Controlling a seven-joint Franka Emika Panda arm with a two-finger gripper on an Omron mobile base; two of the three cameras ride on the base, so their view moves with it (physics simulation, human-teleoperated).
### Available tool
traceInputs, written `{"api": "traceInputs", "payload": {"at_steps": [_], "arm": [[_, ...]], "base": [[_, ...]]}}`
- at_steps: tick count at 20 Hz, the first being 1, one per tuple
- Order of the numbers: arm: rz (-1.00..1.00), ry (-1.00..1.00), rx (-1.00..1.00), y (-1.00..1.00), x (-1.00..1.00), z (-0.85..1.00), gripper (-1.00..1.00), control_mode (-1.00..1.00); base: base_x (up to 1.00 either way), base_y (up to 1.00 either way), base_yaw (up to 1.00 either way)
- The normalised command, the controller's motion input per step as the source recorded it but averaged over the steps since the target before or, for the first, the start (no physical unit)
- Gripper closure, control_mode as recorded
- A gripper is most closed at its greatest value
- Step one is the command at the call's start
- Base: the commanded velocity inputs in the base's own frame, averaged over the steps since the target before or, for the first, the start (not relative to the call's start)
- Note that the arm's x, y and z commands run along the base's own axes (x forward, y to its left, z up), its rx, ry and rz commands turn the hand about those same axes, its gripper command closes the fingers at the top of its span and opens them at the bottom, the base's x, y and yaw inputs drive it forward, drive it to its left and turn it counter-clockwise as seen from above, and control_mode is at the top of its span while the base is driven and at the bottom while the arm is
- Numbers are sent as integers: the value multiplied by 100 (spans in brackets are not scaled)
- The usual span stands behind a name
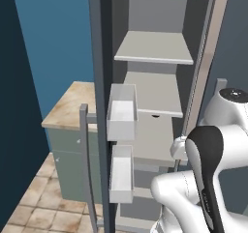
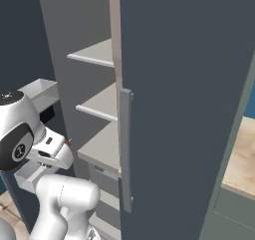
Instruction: Store the kebab skewer in the freezer for long-term storage. Close the freezer door after placing the cooked food.
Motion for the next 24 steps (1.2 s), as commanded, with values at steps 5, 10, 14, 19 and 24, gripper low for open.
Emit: {"api": "traceInputs", "payload": {"at_steps": [5,10,14,19,24], "arm": [[0,0,0,0,0,0,100,100],[0,-10,0,4,13,-3,100,-100],[0,-29,0,0,29,-17,100,-100],[0,-31,0,0,33,-15,100,-100],[-2,-25,0,0,40,-21,100,-100]], "base": [[23,16,0],[20,8,0],[0,0,0],[0,0,0],[0,0,0]]}}
